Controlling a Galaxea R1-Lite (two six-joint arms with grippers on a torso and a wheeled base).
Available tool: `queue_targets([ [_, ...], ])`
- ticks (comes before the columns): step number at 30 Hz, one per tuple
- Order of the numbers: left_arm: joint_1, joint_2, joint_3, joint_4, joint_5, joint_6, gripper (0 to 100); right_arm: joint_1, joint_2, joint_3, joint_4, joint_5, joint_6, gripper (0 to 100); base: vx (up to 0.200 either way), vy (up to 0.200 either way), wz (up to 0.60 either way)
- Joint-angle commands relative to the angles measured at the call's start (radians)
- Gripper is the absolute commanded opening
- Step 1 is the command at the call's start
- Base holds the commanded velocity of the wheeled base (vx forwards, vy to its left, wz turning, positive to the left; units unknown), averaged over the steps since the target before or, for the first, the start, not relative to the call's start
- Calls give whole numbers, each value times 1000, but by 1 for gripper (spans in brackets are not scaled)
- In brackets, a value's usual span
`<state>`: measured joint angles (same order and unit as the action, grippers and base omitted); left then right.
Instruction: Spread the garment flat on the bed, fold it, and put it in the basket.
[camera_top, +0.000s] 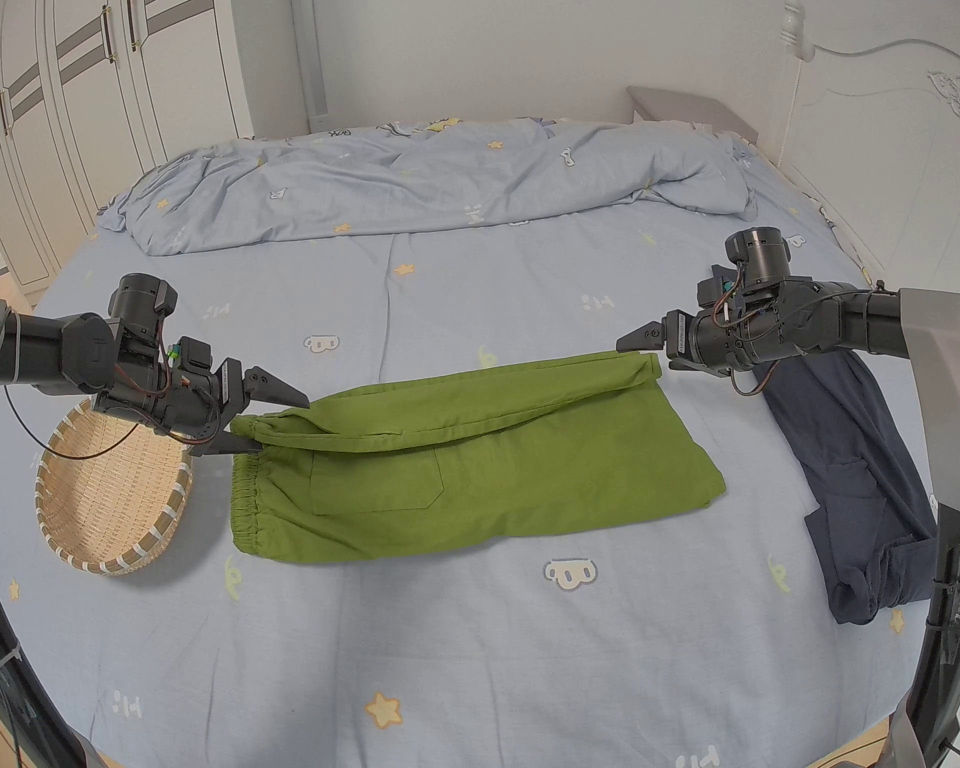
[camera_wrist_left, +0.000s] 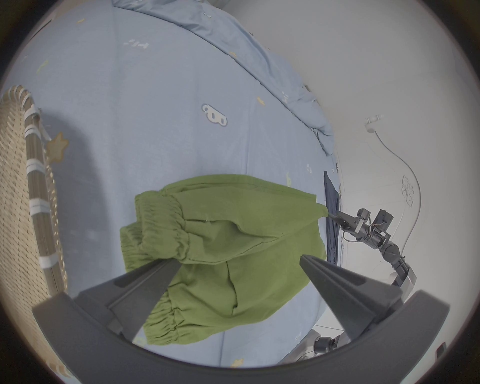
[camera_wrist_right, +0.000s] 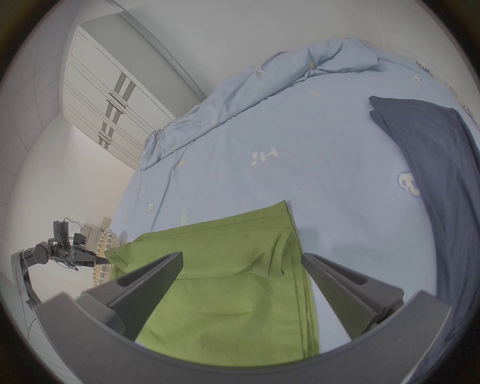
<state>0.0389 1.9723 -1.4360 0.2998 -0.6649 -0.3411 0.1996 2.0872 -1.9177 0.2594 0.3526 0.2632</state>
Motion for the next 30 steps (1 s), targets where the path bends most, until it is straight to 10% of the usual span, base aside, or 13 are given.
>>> queue_targets([
  [1,10,71,-86,-25,-2,-50,100,1,-16,2,0,-1,1,100,0,0,0],
  [10,42,200,-247,-126,13,-250,100,-11,-82,45,0,0,2,100,0,0,0],
  [30,35,5,-147,-123,5,-248,100,-52,-225,241,0,17,91,100,0,0,0],
])
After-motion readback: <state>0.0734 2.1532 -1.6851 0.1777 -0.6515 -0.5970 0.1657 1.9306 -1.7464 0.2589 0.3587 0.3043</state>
